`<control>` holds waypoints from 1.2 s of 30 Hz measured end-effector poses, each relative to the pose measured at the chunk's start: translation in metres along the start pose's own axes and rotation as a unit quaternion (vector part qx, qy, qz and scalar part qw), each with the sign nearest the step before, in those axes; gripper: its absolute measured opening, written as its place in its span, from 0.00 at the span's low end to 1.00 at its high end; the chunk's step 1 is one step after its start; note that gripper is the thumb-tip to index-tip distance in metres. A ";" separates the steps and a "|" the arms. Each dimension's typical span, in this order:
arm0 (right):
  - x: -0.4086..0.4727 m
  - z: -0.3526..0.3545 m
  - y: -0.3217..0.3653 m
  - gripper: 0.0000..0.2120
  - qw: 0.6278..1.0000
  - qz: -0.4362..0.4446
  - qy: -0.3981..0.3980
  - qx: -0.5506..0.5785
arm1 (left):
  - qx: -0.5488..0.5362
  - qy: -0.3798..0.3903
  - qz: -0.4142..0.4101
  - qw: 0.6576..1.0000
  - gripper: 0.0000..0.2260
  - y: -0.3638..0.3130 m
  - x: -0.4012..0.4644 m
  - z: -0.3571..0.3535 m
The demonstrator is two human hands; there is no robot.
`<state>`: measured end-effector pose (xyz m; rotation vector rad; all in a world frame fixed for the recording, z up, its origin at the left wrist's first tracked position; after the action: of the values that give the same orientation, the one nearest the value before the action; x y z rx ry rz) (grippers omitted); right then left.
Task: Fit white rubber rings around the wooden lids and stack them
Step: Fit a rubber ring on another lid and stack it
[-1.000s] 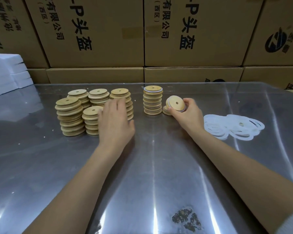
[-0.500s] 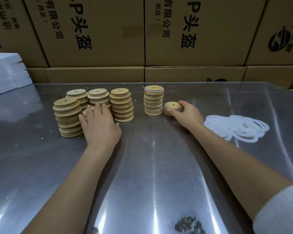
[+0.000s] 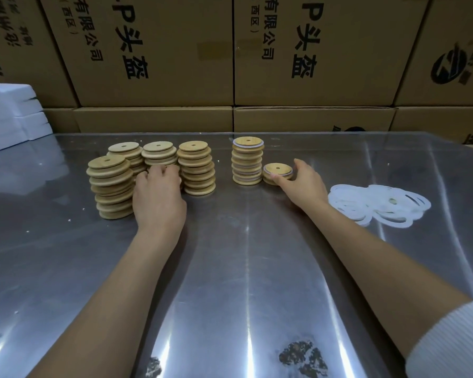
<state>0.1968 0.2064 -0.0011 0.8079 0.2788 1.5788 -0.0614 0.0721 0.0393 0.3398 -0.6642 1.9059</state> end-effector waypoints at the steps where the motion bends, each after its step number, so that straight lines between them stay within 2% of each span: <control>1: -0.003 0.003 0.001 0.34 1.000 0.000 -0.015 -0.007 | -0.015 -0.005 -0.009 1.000 0.19 -0.002 -0.001 0.001; 5: -0.023 0.019 0.005 0.21 0.998 0.013 -0.049 -0.028 | -0.093 -0.030 -0.088 0.991 0.20 -0.022 -0.006 0.009; 8: -0.048 0.030 0.015 0.12 0.994 0.073 -0.051 -0.065 | -0.144 0.010 -0.162 0.976 0.18 -0.048 -0.017 0.006; 10: -0.065 0.035 0.022 0.11 0.985 0.126 -0.049 -0.111 | -0.144 0.050 -0.201 0.968 0.14 -0.065 -0.028 0.000; 13: -0.083 0.040 0.021 0.10 0.974 0.161 -0.031 -0.158 | -0.151 0.054 -0.247 0.956 0.13 -0.082 -0.040 -0.001; 19: -0.083 0.061 0.012 0.12 0.962 0.076 -0.059 -0.254 | -0.156 0.052 -0.295 0.941 0.12 -0.096 -0.051 0.002; 25: -0.077 0.064 -0.015 0.20 0.950 -0.035 -0.006 -0.311 | -0.161 0.079 -0.314 0.932 0.12 -0.106 -0.057 -0.008; 29: -0.072 0.065 -0.013 0.06 0.948 -0.012 -0.012 -0.318 | -0.191 0.119 -0.317 0.921 0.12 -0.108 -0.059 -0.016; 32: -0.073 0.068 -0.014 0.07 0.962 -0.016 -0.015 -0.272 | -0.197 0.165 -0.329 0.909 0.16 -0.111 -0.063 -0.027; 36: -0.073 0.072 -0.014 0.10 0.972 -0.011 -0.036 -0.233 | -0.219 0.186 -0.323 0.902 0.19 -0.111 -0.065 -0.031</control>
<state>0.2517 0.1205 0.0186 0.4909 -0.1361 1.5073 0.0680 0.0756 0.0134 -0.0952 -0.6029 1.1005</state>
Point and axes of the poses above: each hand's wrist, its own x-axis towards the middle knuckle, its own z-axis out of the back of the hand, y = z × x, the point moved 8 cm from there along x, towards the middle knuckle, and after that the axes turned 4 degrees about z, right-handed, at the moved point
